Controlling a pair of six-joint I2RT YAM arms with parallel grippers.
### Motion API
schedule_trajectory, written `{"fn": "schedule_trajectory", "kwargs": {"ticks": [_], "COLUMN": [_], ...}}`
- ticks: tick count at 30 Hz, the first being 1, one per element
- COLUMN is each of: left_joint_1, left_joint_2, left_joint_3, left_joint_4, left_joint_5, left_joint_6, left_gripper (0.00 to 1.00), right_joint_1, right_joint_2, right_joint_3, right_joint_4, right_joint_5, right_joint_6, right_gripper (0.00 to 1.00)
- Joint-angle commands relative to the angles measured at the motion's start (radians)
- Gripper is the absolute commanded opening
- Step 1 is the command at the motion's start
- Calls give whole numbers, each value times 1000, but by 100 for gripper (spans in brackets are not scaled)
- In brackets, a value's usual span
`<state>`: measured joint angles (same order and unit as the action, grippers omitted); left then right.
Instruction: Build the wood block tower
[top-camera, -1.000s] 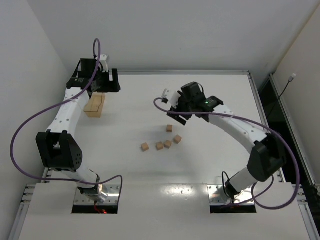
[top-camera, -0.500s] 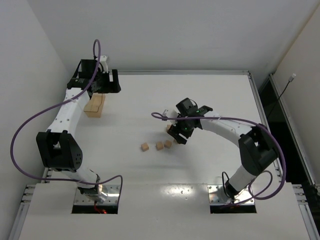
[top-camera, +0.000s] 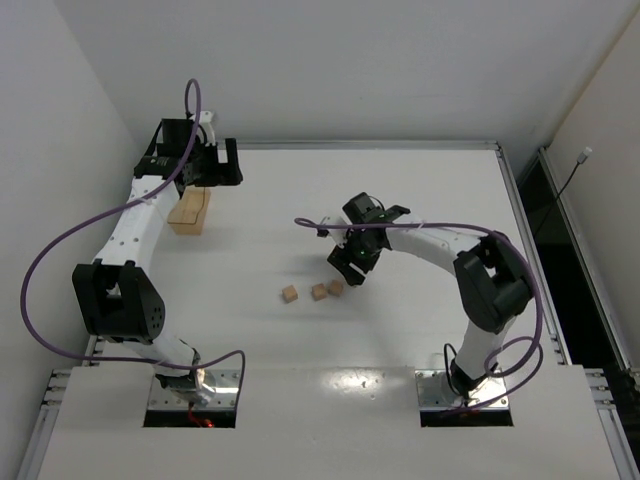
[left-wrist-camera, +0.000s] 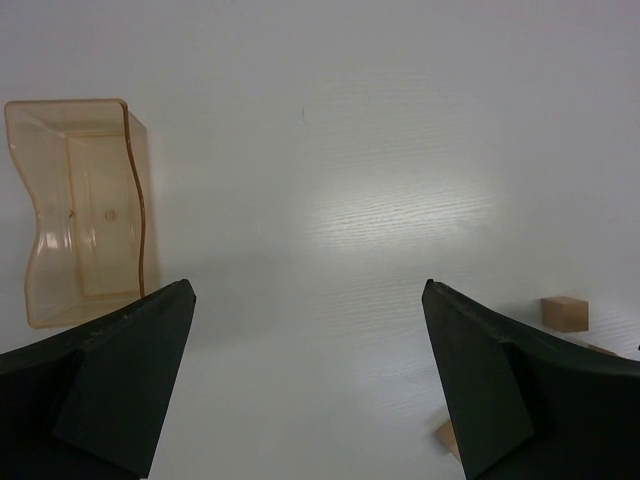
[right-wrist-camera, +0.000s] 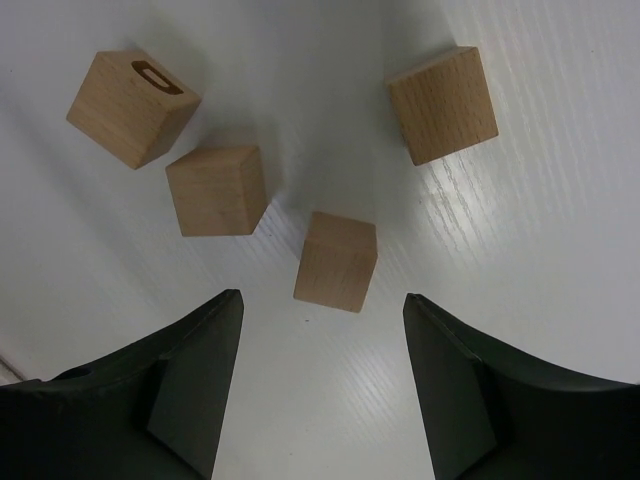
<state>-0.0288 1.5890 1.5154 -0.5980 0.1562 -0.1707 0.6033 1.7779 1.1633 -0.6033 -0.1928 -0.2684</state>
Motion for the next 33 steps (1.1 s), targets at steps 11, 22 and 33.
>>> {"fn": "schedule_trajectory", "kwargs": {"ticks": [11,22,33], "left_joint_1": [7,7,7], "left_joint_2": [6,16,6], "left_joint_3": [29,29,29], "left_joint_4": [-2,-2,-2], "left_joint_5": [-49,-49,-40], "left_joint_6": [-18,-18,-18], "left_gripper": [100,100,100], "right_joint_1": [-5,-5,-23], "right_joint_2": [77,127,37], "right_joint_3": [76,67,67], "right_joint_4": [16,16,-27], "right_joint_5": [18,58,12], "right_joint_6": [61,89,-7], "right_gripper": [56,39,0]}}
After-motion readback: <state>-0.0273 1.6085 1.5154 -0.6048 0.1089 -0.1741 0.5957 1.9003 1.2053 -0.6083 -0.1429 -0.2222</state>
